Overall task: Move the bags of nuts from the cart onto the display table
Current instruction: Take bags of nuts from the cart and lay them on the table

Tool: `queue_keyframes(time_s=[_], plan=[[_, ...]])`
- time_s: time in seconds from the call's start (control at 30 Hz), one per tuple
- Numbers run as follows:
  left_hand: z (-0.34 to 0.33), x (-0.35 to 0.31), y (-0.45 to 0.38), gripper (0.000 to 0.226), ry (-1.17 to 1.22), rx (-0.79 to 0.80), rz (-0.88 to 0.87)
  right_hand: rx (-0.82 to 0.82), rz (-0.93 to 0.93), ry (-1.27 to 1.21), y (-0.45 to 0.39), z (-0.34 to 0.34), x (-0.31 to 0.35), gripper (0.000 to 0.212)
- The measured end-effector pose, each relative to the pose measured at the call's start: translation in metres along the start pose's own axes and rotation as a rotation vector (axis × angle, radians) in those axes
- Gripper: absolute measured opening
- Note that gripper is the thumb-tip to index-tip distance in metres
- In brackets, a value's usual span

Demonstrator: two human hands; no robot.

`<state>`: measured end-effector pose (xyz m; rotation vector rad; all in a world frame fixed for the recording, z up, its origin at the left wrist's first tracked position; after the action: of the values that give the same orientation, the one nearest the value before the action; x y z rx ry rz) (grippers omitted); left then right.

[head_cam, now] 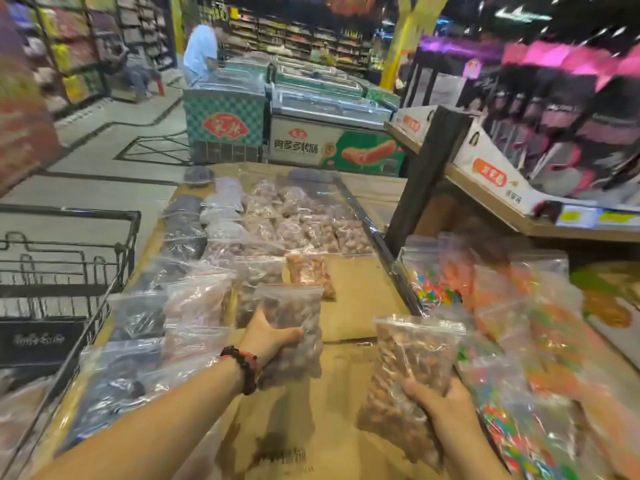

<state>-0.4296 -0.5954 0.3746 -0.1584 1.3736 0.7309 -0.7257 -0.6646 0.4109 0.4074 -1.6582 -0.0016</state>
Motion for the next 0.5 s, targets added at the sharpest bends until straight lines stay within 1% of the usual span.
queue_keyframes(time_s=[0.03,0.1,0.2,0.3,0.37,0.5], plan=[[0.000,0.001,-0.012,0.086,-0.009,-0.029,0.014,0.016,-0.022,0.000,-0.015,-0.004,-0.002,0.084],[0.003,0.002,-0.034,0.094,-0.035,-0.084,0.047,0.055,-0.055,-0.001,-0.045,-0.014,-0.007,0.076],[0.012,0.011,-0.069,0.110,-0.112,-0.138,0.082,0.097,-0.084,-0.016,-0.084,-0.035,-0.014,0.056],[0.026,0.022,-0.096,0.121,-0.160,-0.206,0.120,0.153,-0.121,0.006,-0.116,-0.058,-0.022,0.027],[0.032,0.018,-0.098,0.117,-0.159,-0.222,0.126,0.191,-0.155,0.027,-0.136,-0.071,-0.030,0.025],[0.034,0.020,-0.102,0.101,-0.165,-0.226,0.076,0.296,-0.193,0.069,-0.171,-0.101,-0.044,0.028]])
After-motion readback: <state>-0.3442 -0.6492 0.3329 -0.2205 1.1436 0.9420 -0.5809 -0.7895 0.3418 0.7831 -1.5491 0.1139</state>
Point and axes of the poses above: each hand's wrist, its own y-axis away from the middle knuckle, its own z-axis out of the back of the hand, x = y × z, the point moved 3 cm from there along -y, towards the middle knuckle, and after that the axes turned 14 degrees about -y, right-handed, at the moved point
